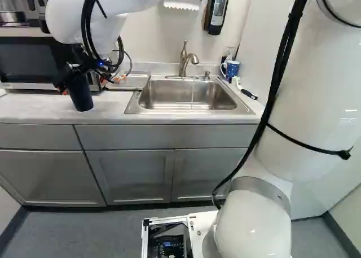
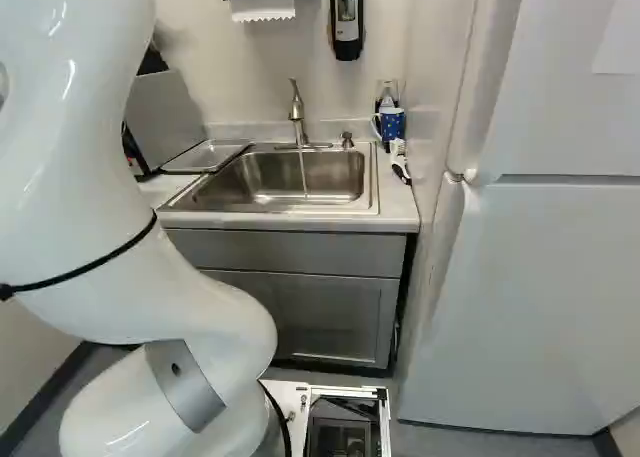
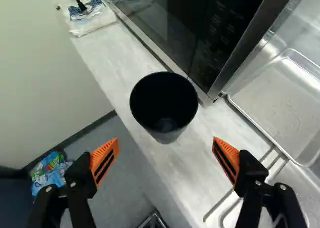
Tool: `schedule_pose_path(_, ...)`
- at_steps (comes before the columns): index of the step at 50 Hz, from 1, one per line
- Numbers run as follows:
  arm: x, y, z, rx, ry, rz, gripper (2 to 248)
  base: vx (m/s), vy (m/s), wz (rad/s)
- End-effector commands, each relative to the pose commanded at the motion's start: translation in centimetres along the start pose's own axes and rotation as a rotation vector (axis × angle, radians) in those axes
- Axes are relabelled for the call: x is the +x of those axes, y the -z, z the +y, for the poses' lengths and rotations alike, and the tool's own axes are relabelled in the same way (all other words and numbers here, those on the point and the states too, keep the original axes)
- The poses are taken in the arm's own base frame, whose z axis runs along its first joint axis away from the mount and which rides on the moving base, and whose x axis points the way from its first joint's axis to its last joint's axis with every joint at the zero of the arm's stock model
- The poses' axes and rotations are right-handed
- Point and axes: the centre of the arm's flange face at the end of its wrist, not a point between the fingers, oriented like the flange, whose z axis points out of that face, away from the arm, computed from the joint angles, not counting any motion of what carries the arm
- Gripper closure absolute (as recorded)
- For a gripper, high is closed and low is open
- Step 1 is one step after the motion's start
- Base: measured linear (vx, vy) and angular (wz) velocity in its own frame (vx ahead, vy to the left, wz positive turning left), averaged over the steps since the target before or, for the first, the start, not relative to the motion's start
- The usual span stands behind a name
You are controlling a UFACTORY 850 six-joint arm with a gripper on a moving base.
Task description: Rinse the cup and place it in the tray
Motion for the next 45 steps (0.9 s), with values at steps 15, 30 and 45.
schedule_pose_path(15, -0.3, -1.6, -0.1, 0.002, 0.002, 0.01, 3, 0.0, 0.0, 0.0)
schedule_pose_path(30, -0.6, -3.3, -0.1, 0.002, 0.002, 0.041, 3, 0.0, 0.0, 0.0)
schedule_pose_path(45, -0.9, -4.8, -0.1, 0.002, 0.001, 0.086, 3, 0.0, 0.0, 0.0)
